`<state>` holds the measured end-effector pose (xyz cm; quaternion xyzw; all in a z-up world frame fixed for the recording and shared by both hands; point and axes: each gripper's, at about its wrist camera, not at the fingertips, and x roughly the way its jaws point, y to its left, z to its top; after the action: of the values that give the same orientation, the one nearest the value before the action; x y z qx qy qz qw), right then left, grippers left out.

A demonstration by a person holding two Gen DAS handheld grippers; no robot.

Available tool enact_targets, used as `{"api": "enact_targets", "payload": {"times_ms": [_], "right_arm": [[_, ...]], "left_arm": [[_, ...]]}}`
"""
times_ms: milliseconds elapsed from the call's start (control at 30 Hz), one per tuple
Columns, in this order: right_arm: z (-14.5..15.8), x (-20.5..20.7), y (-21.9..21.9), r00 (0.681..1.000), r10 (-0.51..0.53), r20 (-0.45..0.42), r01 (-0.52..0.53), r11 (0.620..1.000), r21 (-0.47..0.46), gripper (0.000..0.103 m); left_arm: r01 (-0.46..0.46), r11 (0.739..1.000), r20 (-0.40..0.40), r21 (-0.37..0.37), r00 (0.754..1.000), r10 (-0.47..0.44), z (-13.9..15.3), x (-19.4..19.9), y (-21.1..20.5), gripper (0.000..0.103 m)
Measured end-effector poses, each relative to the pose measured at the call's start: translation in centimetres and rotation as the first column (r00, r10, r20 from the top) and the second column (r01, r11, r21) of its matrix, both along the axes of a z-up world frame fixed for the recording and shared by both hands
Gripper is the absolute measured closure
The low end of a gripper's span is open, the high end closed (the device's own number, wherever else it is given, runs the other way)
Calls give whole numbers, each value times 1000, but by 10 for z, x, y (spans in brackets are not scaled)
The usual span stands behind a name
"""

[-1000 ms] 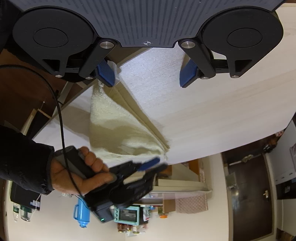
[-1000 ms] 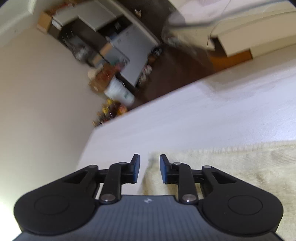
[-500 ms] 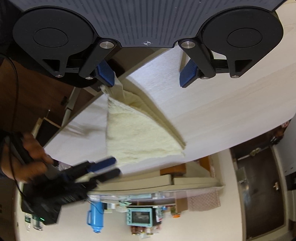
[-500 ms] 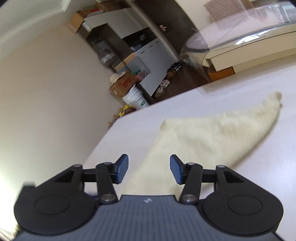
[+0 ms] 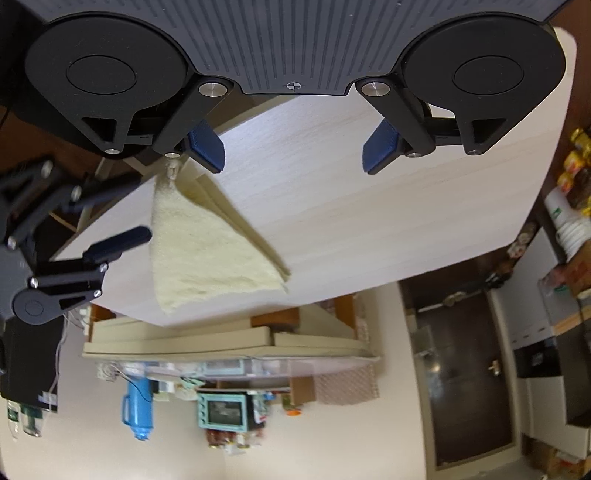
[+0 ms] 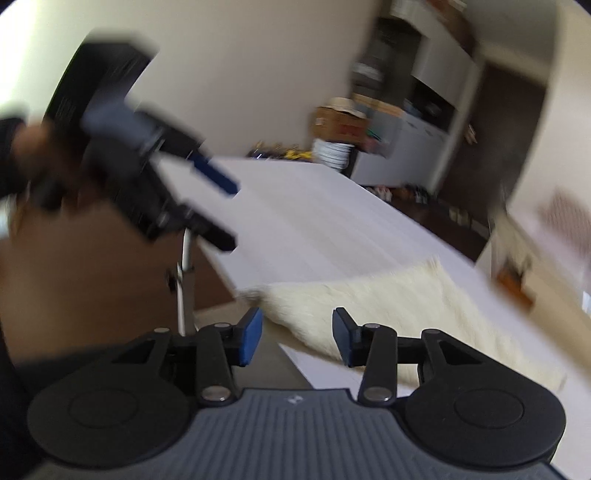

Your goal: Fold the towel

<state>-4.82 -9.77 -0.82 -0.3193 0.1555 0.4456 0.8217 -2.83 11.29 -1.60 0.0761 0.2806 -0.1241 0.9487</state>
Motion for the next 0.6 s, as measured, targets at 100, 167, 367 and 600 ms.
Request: {"api": "enact_targets", "payload": {"times_ms": [100, 167, 367, 600], "right_arm": [[-11, -12, 19, 993, 60, 104, -49, 993, -105, 64], [-18, -13, 26, 989, 80, 128, -61, 988, -145, 66], [-32, -4, 40, 985, 87, 148, -57, 979, -196, 75], [-30, -3, 45, 989, 94, 110, -75, 984, -162, 95]], "left_arm": [[-13, 1000, 3, -18, 1000, 13, -1, -7, 8, 15], [-18, 1000, 6, -26, 1000, 18, -1, -8, 11, 14], [-30, 999, 21, -44, 999, 31, 1, -10, 19, 12], [-41, 997, 22, -58, 999, 42, 1, -9, 25, 11]]}}
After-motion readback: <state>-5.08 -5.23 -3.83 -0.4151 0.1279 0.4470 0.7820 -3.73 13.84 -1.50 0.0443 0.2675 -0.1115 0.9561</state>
